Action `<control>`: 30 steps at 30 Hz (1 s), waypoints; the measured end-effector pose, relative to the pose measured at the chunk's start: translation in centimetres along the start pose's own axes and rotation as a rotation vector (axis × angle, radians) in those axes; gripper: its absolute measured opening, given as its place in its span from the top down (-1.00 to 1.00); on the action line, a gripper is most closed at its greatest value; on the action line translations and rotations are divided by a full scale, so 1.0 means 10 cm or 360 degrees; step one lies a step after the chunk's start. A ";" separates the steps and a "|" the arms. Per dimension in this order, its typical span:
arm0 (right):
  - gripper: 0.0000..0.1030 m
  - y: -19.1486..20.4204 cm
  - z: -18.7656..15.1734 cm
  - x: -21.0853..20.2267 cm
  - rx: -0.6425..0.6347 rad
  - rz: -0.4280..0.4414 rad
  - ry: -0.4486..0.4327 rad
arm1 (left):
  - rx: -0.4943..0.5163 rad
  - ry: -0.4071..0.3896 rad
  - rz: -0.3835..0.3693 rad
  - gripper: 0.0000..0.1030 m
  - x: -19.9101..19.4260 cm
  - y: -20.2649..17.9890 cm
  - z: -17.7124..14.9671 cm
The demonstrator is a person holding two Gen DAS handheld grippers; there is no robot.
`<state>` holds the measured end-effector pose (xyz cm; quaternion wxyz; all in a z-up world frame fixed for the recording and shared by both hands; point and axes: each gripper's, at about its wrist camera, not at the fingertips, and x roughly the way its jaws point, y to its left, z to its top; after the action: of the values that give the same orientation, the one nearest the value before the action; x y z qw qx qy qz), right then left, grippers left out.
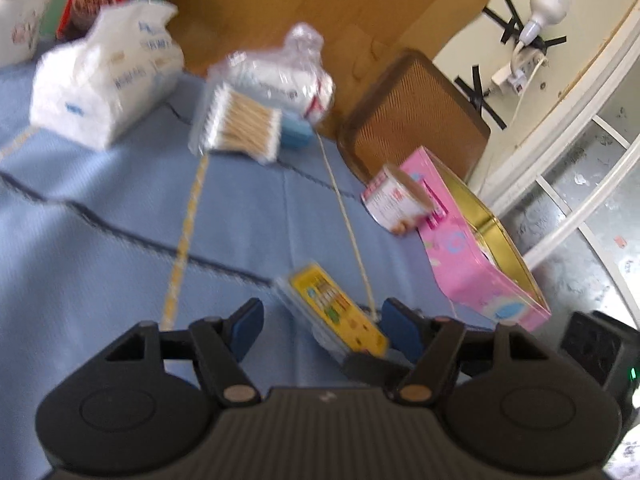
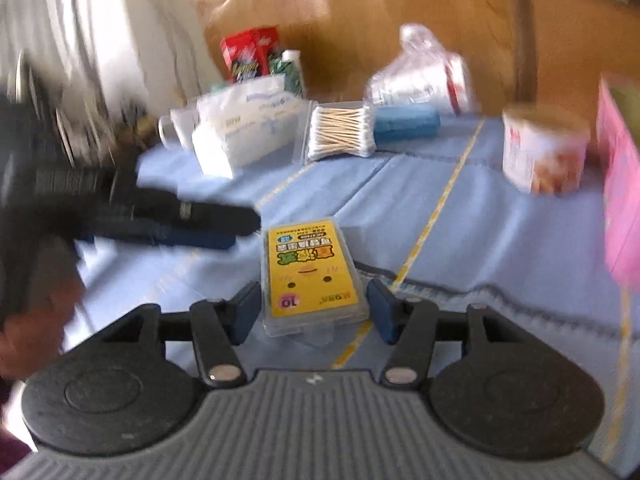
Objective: Organize soft objects
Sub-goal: 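Grasp the yellow card pack with the left gripper and lift it, then drop the yellow card pack into the pink tin with the left gripper, then move the left gripper to the bag of cotton swabs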
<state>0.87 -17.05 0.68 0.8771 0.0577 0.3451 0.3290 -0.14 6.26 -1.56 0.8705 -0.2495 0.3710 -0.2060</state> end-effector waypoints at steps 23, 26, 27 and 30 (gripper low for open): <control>-0.17 -1.03 0.30 -1.05 0.0124 -0.0936 -0.0746 | 0.0643 0.0117 -0.0315 0.16 1.70 -2.26 0.60; -0.38 -1.30 0.31 -0.89 0.0145 -0.1199 -0.0649 | 0.0656 0.0135 -0.0252 0.16 1.76 -2.18 0.51; -0.38 -1.36 0.29 -0.88 0.0178 -0.1247 -0.0643 | 0.0660 0.0138 -0.0254 0.16 1.74 -2.13 0.48; -0.36 -1.39 0.24 -0.97 0.0263 -0.1217 -0.0745 | 0.0677 0.0090 -0.0267 0.05 1.53 -1.91 0.45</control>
<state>4.64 -33.54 3.39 0.9824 0.0689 0.1591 -0.0692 9.72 -15.81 4.08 0.8726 -0.0845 0.3214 -0.3580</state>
